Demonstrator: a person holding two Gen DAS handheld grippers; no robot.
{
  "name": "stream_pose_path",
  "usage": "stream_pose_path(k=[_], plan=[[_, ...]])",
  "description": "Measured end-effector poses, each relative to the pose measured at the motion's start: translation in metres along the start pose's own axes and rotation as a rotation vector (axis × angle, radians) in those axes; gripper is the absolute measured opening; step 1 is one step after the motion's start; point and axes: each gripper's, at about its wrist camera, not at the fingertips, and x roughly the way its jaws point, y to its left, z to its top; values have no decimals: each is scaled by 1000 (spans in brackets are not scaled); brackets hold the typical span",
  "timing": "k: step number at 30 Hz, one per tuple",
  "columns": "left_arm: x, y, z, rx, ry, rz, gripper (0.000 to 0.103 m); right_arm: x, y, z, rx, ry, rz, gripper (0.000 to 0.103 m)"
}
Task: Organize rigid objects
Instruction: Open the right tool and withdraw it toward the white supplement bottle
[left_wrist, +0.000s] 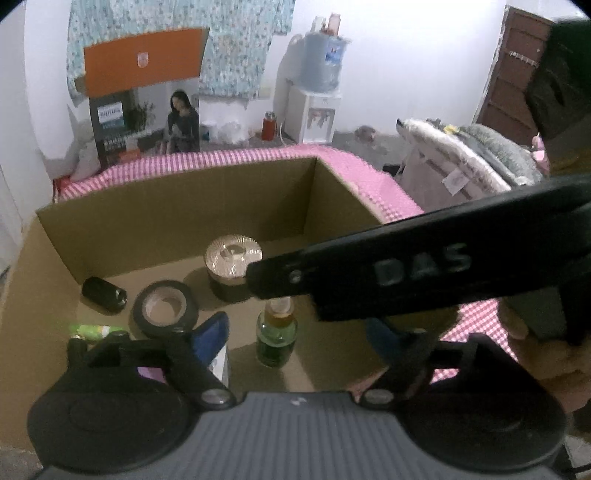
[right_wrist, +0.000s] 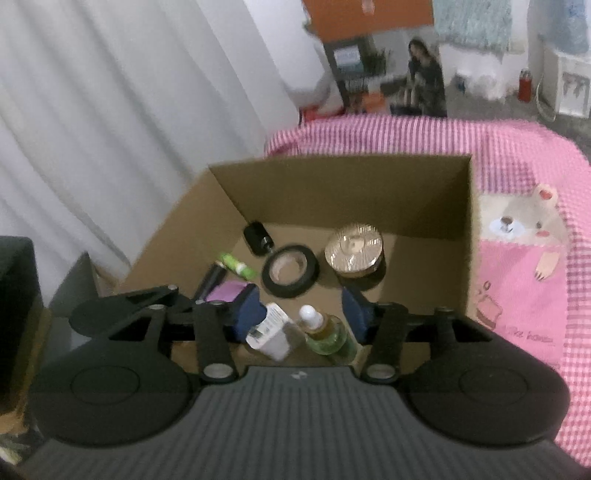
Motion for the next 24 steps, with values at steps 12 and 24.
stream_pose_path(k=[12, 24], plan=[[-72, -19, -14, 78, -146, 27, 97, -123, 28, -59, 33, -414, -70, 102], [-130, -18, -51, 54, -228, 28, 100, -155, 46, -119, 78, -509, -188, 102]])
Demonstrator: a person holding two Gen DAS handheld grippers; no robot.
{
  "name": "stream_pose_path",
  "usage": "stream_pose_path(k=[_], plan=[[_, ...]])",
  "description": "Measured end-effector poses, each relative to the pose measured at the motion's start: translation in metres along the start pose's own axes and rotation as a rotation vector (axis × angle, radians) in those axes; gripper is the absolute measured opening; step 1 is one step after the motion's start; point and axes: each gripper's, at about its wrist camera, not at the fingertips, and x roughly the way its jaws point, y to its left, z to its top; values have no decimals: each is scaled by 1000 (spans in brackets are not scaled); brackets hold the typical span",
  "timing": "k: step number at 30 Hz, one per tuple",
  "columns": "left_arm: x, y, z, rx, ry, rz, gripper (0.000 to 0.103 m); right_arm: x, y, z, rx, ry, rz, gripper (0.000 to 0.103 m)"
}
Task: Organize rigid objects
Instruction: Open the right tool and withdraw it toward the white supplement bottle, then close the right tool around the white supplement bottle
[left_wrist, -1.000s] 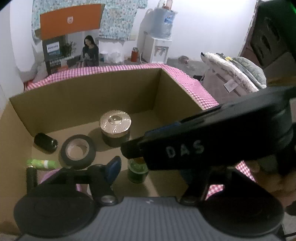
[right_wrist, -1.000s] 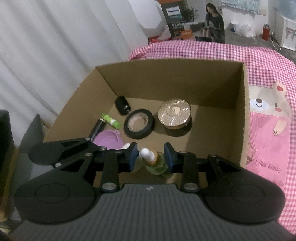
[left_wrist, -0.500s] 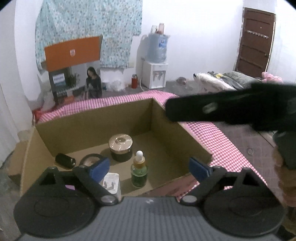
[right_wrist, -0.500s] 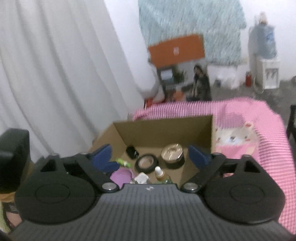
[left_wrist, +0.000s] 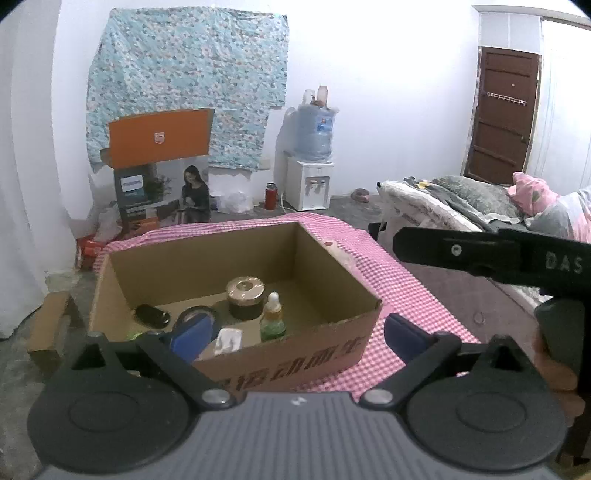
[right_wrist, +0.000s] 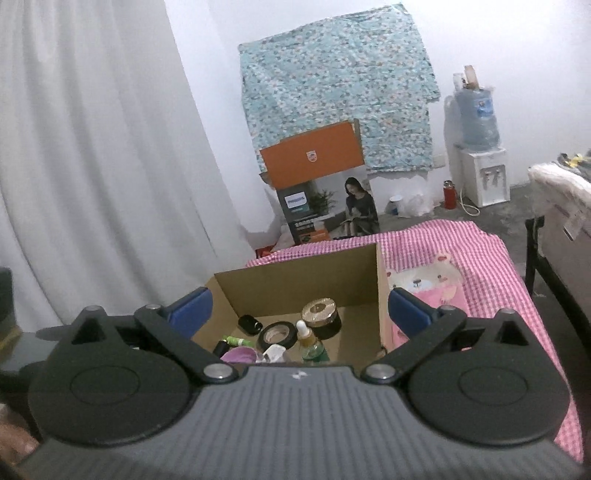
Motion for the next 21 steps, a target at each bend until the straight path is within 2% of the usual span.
stream_pose_path(k=[6, 9, 14, 17, 21], plan=[[-22, 18, -21, -24, 2, 28, 100, -1, 13, -17, 9, 7, 2, 102], [-30, 31, -32, -43, 8, 49, 100, 3, 15, -23, 28, 19, 29, 102], [-39, 49, -50, -66, 9, 99, 101, 18, 27, -31, 27, 84, 89, 102], [-35, 59, -59, -90, 19, 126, 101, 36, 38, -36, 25, 136, 130, 102], [-20, 67, -69, -76, 33, 182, 101, 64, 59, -42, 6, 221, 176, 102]])
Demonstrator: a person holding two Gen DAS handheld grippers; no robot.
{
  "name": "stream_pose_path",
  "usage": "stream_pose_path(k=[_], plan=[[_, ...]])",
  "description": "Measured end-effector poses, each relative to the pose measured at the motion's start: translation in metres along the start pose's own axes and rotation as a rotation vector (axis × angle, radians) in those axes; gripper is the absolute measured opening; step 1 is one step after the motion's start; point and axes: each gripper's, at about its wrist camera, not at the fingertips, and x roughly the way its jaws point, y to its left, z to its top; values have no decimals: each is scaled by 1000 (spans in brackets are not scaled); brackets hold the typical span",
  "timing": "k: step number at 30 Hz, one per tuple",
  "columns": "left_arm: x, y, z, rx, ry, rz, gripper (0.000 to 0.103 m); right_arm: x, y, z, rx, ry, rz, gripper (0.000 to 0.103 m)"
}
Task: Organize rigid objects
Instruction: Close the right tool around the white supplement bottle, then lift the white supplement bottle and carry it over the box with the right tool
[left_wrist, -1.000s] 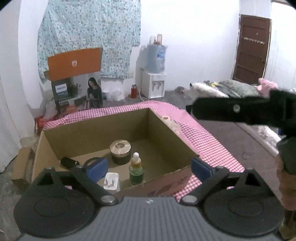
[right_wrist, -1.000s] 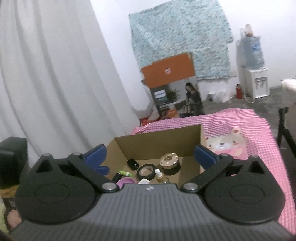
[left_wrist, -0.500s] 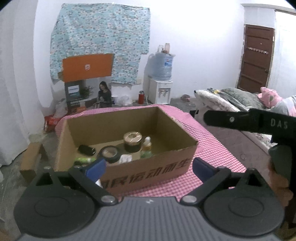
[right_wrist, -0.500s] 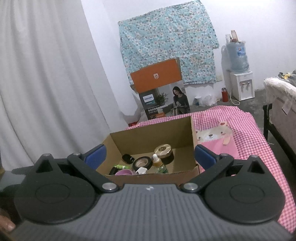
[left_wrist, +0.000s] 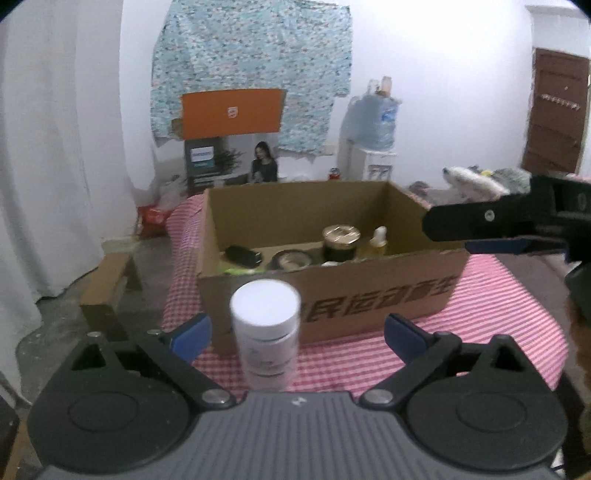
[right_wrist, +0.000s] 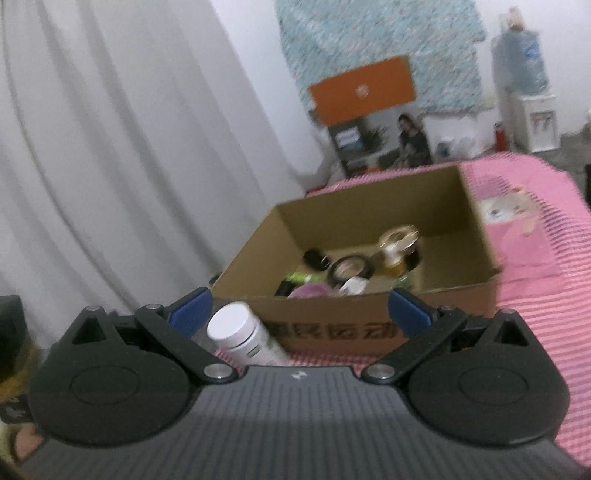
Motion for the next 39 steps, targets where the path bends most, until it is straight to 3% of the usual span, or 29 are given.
stream_pose_path(k=[10, 16, 21, 24, 29, 39], plan=[[49, 19, -18, 17, 17, 31, 96, 85, 31, -7, 19, 198, 90, 102], [66, 23, -25, 29, 28, 27, 77, 119, 44, -13, 21, 257, 103, 101], [72, 27, -28, 22, 19, 15, 63, 134, 49, -12, 22, 275, 109, 93], [72, 27, -29, 16, 11, -1, 56, 141, 51, -12, 22, 283, 103, 82], [72, 23, -30, 20, 3, -1, 54, 149, 51, -14, 29, 300, 104, 64], [62, 16, -27, 40, -4, -1, 54, 137, 52, -14, 15, 282, 107, 63]])
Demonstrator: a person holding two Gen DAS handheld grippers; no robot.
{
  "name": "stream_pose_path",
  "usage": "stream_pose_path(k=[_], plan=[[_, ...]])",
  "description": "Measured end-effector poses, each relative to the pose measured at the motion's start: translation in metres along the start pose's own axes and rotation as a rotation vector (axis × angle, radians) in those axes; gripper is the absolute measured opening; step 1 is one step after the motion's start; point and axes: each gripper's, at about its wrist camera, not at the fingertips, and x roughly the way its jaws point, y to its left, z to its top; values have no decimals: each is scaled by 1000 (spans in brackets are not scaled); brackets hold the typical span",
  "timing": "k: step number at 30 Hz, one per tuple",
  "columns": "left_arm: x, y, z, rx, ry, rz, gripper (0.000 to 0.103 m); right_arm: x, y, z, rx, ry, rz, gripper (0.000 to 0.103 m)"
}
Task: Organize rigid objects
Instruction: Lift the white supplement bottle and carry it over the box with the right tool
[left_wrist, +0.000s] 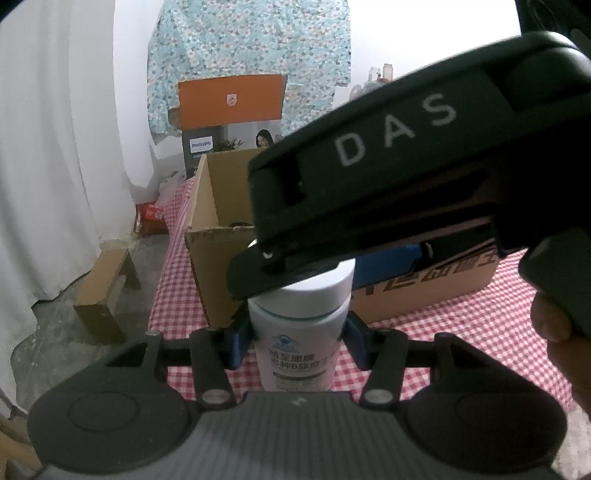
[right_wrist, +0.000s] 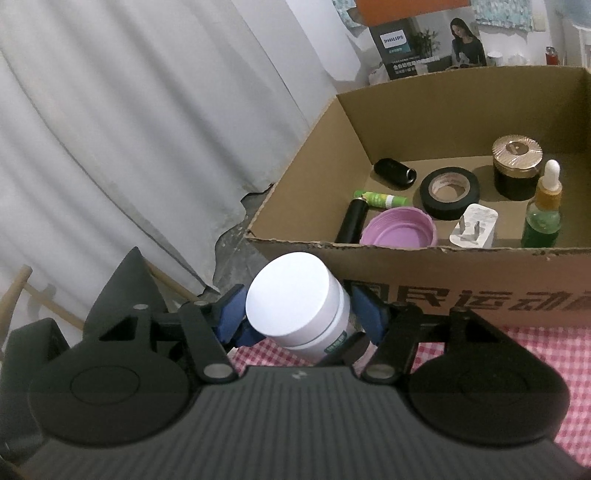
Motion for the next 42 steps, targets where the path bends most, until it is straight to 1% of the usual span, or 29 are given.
stream_pose_path(k=[5, 9, 13, 17, 19, 22, 26, 29, 31, 33, 36, 42], plan=[[-15, -7, 6, 26, -16, 4, 54, -17, 5, -3, -15, -24, 11, 63], [-36, -15, 19, 61, -50, 24, 54, -41, 14, -1, -39, -69, 34, 63], [-58, -26, 43, 99, -94, 48, 54, -74, 27, 8, -100, -138, 55, 63], [-72, -42, 77, 168, -155, 66, 54, -107, 36, 29, -163, -204, 55, 62], [-75, -49, 95, 185, -174, 53, 54, -125, 37, 43, -185, -233, 45, 63], [-72, -57, 125, 193, -195, 6, 54, -148, 32, 67, -205, -271, 17, 63], [-50, -70, 163, 185, -194, -68, 54, -172, 11, 102, -182, -296, -19, 63], [-24, -82, 184, 186, -160, -111, 54, -179, -16, 128, -133, -287, -43, 63], [-5, -86, 191, 192, -130, -129, 54, -179, -37, 141, -100, -270, -57, 63], [17, -93, 196, 192, -90, -149, 54, -175, -61, 151, -59, -244, -70, 63], [50, -101, 200, 180, -22, -179, 54, -158, -94, 158, -17, -205, -92, 63], [102, -110, 194, 175, 80, -204, 54, -115, -140, 157, 31, -125, -132, 63]])
